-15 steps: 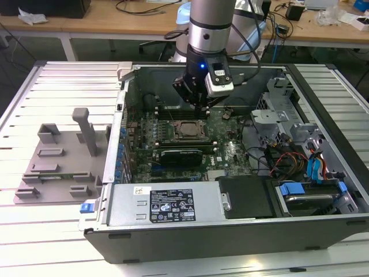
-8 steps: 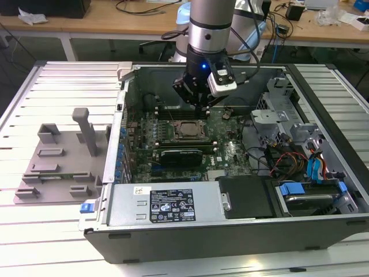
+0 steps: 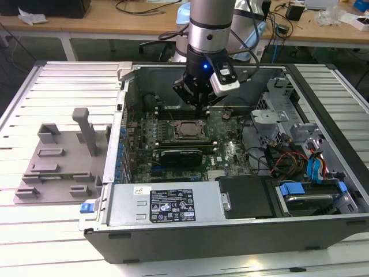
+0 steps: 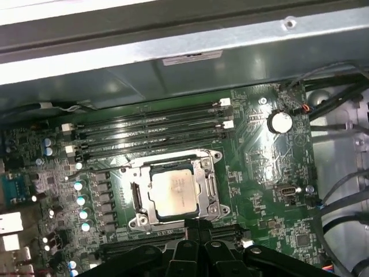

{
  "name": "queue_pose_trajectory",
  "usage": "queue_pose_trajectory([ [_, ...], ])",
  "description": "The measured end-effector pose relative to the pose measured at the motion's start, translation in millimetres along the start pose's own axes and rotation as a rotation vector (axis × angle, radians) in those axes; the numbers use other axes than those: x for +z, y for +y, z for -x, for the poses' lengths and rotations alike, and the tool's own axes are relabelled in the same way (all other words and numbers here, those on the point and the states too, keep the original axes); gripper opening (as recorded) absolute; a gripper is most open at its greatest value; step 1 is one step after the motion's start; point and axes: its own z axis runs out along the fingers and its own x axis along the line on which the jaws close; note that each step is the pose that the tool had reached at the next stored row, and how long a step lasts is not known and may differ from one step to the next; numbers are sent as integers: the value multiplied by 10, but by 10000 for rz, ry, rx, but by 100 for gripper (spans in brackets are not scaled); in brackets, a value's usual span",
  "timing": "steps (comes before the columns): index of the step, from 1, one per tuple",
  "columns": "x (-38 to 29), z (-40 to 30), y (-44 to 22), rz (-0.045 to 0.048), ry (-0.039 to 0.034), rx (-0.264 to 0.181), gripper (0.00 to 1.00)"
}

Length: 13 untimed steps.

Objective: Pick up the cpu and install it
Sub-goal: 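Install the first cpu locking lever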

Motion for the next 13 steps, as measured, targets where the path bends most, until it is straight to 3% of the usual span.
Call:
queue_pose_trajectory([
  [3,0,0,0,27,-22,-612,11],
  [13,-1,0,-1,61,-68,-1899,11],
])
